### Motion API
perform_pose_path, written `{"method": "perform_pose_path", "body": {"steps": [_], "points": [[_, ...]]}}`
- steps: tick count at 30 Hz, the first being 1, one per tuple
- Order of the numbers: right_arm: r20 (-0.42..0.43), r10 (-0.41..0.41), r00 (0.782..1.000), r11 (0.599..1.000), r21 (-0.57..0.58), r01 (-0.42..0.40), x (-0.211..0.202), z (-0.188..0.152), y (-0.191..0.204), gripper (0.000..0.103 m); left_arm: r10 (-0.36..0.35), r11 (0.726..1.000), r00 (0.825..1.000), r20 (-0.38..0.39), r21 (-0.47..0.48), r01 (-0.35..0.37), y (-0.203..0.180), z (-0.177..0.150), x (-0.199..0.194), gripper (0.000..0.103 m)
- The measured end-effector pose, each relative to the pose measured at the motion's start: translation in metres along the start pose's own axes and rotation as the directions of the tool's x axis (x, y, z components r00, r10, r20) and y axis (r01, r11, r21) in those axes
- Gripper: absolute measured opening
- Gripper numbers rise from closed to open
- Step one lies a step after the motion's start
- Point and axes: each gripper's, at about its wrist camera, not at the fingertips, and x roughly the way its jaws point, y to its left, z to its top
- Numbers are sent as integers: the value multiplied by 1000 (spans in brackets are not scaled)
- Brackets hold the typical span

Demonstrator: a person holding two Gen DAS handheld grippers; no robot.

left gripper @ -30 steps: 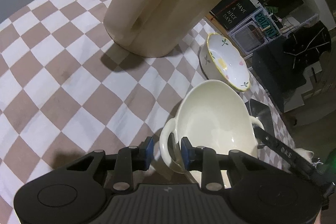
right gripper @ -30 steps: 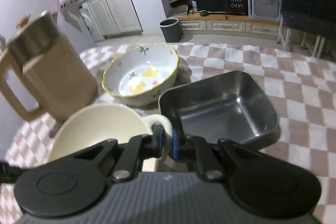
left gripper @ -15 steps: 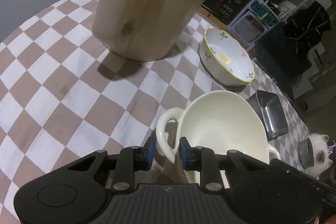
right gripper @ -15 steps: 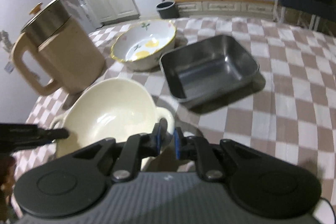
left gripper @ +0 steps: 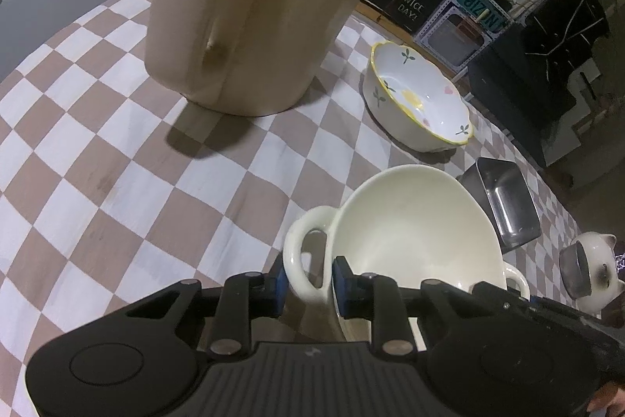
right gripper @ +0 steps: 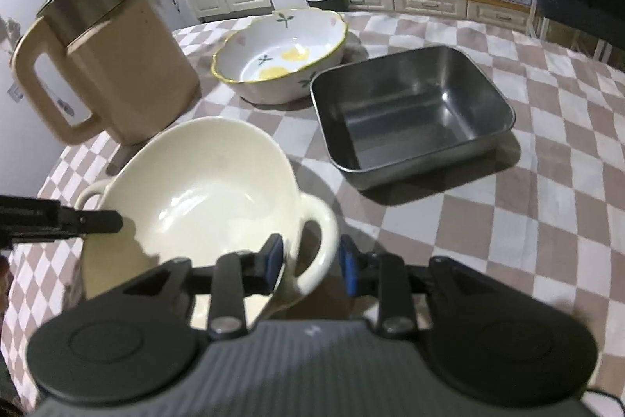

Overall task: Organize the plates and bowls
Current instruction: 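Lift the cream bowl off the table with both tools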

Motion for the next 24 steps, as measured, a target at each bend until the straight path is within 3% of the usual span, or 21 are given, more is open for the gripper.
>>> {"method": "perform_pose_path", "body": {"steps": [3,6,14,24], "points": [[-1,31,1000,998,49,-31,5,3,-7,35,-10,1000,1000,2,-1,10,1,1,3,27],[11,37,999,999,36,-37,6,2,-5,31,-12,1000,1000,-1,2,12,1,2,5,27],[16,36,999,998,54,-37,9,4,-4,30,-18,999,1000,21,34,18,0,4,8,28],[-10,81,997,983,164,-78,14,7,-15,28,-42,999,999,35,12,41,5,7,3,27]]}}
